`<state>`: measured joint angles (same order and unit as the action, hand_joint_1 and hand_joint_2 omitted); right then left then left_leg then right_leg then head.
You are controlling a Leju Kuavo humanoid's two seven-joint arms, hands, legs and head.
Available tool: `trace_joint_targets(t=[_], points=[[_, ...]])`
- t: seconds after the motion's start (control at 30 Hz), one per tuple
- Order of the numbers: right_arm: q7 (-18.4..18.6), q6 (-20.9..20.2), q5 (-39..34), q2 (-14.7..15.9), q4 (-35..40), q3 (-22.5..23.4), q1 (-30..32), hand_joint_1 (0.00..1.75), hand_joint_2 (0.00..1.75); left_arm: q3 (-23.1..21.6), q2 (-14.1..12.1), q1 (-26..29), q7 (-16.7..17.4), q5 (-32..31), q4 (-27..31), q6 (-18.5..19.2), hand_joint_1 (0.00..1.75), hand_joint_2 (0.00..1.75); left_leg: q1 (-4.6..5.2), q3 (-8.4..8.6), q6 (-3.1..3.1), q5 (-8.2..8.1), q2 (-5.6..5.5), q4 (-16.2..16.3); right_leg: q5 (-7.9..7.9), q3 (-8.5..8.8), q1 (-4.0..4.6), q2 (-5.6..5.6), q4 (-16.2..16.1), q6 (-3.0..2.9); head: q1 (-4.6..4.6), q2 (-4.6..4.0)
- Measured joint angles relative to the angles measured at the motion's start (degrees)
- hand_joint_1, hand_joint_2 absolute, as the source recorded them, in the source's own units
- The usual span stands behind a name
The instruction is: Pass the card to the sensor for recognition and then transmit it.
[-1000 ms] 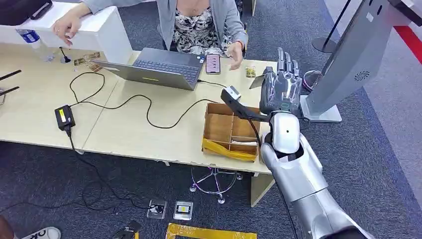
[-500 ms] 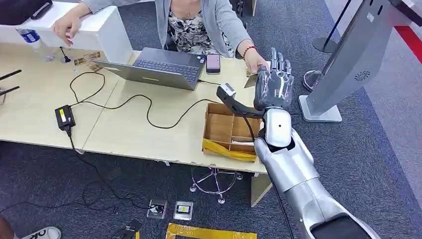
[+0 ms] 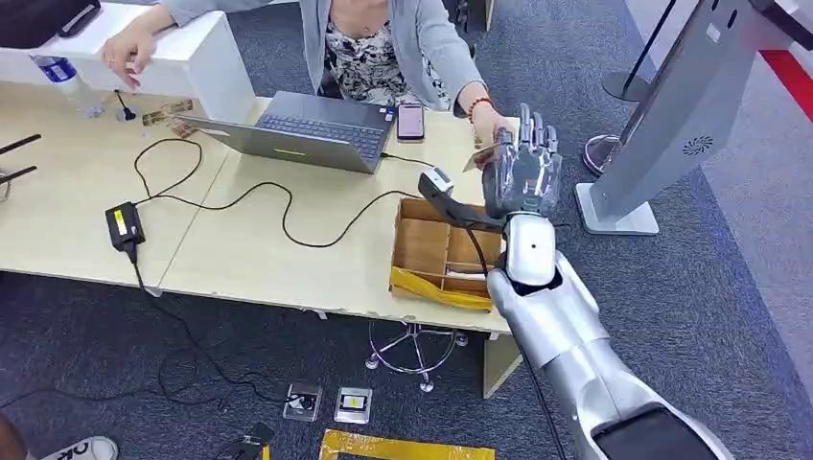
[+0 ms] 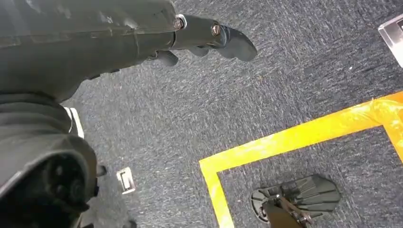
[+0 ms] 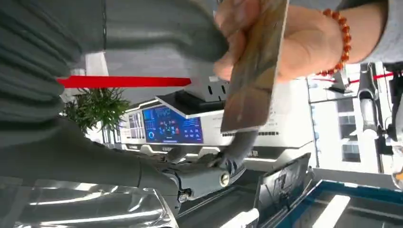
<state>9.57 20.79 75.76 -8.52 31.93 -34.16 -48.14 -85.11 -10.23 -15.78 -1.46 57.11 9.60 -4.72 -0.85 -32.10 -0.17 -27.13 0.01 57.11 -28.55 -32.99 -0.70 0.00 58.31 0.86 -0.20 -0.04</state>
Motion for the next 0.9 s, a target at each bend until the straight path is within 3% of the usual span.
trace_joint_targets(t=[0.53, 0.67, 0.8, 0.83, 0.9], points=[[-1.5, 0.8, -0.3, 0.6, -2.7, 1.1, -1.3, 0.00, 0.00, 0.0, 0.1, 0.0, 0.2, 0.8, 0.0, 0.0, 0.00, 0.00, 0.00, 0.04, 0.00, 0.00, 0.00, 0.0, 0.00, -0.01, 0.00, -0.01, 0.0, 0.00, 0.00, 0.00], [-4.8, 1.0, -6.6, 4.6, -3.5, 4.9, -2.1, 0.00, 0.00, 0.0, 0.1, 0.3, 0.2, 1.4, 0.0, 0.0, 0.00, 0.00, 0.04, 0.04, 0.00, 0.00, -0.05, 0.1, 0.00, -0.02, -0.03, -0.09, -0.1, 0.01, 0.02, 0.00], [-8.0, 0.0, -14.4, 11.1, -4.2, 9.7, -1.8, 0.00, 0.00, 0.0, -0.2, 1.5, 0.2, 2.2, 0.0, 0.0, 0.00, 0.00, 0.08, -0.03, 0.03, -0.02, -0.04, 0.1, 0.03, 0.01, -0.09, -0.08, -0.1, 0.05, 0.00, 0.00], [-8.2, -1.0, -16.0, 12.2, -4.4, 10.7, -1.8, 0.00, 0.00, 0.0, -0.3, 1.8, 0.1, 2.4, 0.0, 0.0, 0.00, 0.00, 0.09, -0.01, 0.03, -0.02, -0.03, 0.1, 0.04, -0.03, -0.09, -0.04, -0.2, 0.06, 0.04, 0.00], [-8.3, -7.0, -23.6, 17.2, -5.8, 14.6, -1.4, 0.00, 0.00, 0.0, -0.6, 2.5, -0.5, 3.2, -0.1, 0.0, 0.00, 0.00, 0.10, 0.07, 0.15, -0.10, -0.04, 0.2, 0.03, 0.03, -0.11, -0.08, -0.2, 0.06, -0.04, 0.00]])
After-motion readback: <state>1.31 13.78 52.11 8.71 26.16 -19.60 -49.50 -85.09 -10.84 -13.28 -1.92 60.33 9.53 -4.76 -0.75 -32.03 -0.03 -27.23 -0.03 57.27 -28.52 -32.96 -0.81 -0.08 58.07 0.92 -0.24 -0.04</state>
